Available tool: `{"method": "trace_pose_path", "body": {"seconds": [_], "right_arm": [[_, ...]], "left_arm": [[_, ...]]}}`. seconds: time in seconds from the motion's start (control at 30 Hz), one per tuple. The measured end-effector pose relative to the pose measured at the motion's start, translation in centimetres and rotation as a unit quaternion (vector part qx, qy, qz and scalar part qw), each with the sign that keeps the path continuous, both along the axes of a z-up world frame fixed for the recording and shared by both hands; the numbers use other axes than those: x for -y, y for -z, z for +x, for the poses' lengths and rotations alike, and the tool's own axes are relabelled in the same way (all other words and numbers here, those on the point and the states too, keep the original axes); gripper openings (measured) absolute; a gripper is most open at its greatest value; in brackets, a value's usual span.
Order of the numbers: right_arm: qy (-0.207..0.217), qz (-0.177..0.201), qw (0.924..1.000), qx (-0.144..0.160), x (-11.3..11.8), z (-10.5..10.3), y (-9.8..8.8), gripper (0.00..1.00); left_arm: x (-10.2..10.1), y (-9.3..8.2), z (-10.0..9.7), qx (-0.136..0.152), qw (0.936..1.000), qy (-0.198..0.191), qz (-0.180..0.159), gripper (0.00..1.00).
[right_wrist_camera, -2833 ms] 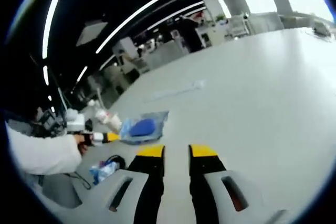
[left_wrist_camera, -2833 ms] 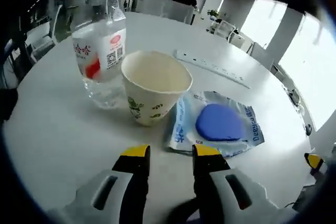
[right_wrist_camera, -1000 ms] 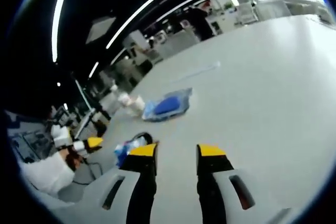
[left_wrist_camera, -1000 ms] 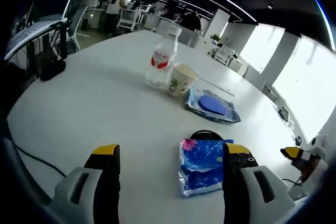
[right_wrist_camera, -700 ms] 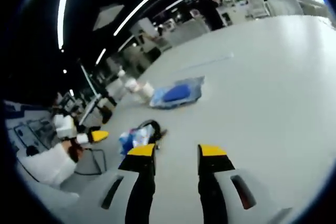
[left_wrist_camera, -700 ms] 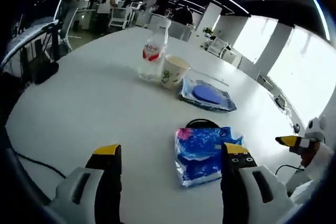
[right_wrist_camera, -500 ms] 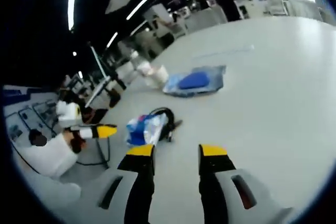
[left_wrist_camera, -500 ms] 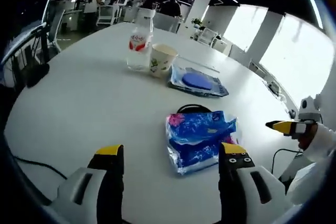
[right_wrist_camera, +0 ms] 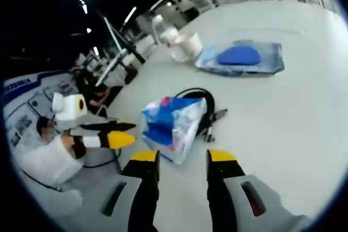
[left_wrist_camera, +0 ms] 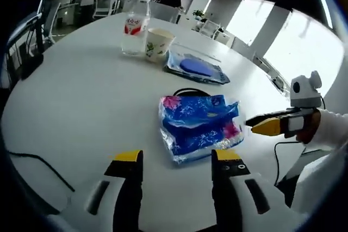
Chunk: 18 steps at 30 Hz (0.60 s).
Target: Arrange the tabletop items into an orderly group along one side of the table until the central work area is clear of visible clutter.
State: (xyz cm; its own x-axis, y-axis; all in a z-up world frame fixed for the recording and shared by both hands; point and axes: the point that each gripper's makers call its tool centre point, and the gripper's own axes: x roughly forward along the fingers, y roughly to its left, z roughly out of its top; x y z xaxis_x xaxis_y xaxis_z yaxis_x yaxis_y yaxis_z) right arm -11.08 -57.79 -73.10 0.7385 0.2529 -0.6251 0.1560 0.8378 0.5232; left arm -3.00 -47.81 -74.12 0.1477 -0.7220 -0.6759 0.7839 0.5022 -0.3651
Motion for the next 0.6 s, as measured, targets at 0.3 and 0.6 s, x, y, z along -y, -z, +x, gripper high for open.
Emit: {"method": "trace_pose_path", "body": {"seconds": [0.3, 0.6], "right_arm": [[0.0, 0.001, 0.9999, -0.011, -0.8, 0.5, 0.9, 0.25], [0.01, -0.001, 0.9999, -0.006, -0.6, 1.0, 0.9, 0.07]], "left_arm": [[-0.3, 1.3, 0.3, -0.01, 0.9997, -0.019, 0.007, 0.35], [0.2, 1.2, 0.5, -0.007, 0.9998, -0.016, 0.0, 0.02]]}}
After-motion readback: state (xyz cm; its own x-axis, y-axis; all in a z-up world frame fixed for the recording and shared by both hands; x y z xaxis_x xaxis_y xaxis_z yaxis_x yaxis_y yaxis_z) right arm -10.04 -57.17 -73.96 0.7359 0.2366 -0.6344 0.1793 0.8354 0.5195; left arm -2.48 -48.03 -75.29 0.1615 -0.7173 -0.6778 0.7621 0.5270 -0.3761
